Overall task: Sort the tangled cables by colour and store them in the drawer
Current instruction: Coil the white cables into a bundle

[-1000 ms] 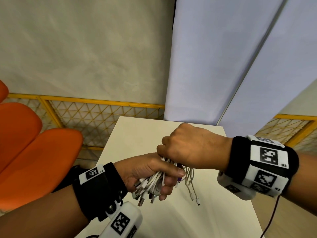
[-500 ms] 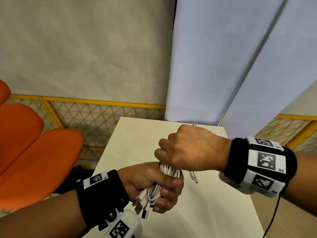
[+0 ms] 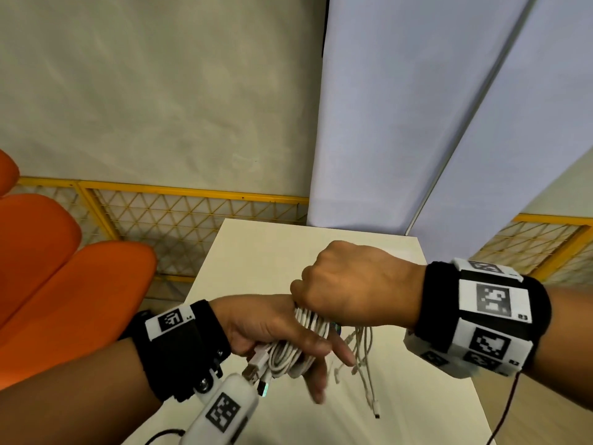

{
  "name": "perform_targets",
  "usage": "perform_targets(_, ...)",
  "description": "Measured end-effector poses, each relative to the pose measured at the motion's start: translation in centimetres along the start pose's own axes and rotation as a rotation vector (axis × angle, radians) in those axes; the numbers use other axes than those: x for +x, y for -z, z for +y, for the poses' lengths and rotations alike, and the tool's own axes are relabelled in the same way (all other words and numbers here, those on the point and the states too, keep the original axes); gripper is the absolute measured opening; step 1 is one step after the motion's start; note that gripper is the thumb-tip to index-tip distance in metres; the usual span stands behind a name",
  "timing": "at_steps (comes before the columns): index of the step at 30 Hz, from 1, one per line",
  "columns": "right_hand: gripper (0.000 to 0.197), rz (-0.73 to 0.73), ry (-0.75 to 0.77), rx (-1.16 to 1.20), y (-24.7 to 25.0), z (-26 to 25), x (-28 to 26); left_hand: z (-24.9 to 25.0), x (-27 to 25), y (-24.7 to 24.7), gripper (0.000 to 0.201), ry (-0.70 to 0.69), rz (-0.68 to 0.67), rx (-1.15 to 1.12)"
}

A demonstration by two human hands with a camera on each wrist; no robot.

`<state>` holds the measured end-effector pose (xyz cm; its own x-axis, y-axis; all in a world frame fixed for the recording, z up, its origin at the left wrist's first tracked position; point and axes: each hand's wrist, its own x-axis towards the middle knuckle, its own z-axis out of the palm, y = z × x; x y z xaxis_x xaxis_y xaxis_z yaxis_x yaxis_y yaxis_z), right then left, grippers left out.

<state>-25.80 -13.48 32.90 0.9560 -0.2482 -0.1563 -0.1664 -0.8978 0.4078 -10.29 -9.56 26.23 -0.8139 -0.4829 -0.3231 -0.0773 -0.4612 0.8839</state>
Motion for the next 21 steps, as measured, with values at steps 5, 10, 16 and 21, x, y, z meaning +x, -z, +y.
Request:
perform_targets(5,0.018,-0.115,-0.036,0.025,1.7,-0.1,0.7,1.4,-0.3,0.5,0.079,-0.035,0.072,0.063)
perform_targets(10,0.010,-0.049,-0.050,-0.073,1.8,0.2,0.9,1.1,0.7,0.1,0.011,-0.016,0.242,0.058)
perform_targets(16,0.009,0.005,-0.054,-0.021,1.4,1.7,0.5,1.6,0.7,0.1,0.036,0.030,0.408,0.077)
perform_targets(21,0.012,0.025,-0.175,0.137,1.6,2.8,0.6,1.3,0.3,0.6,0.035,0.003,0.471,0.078)
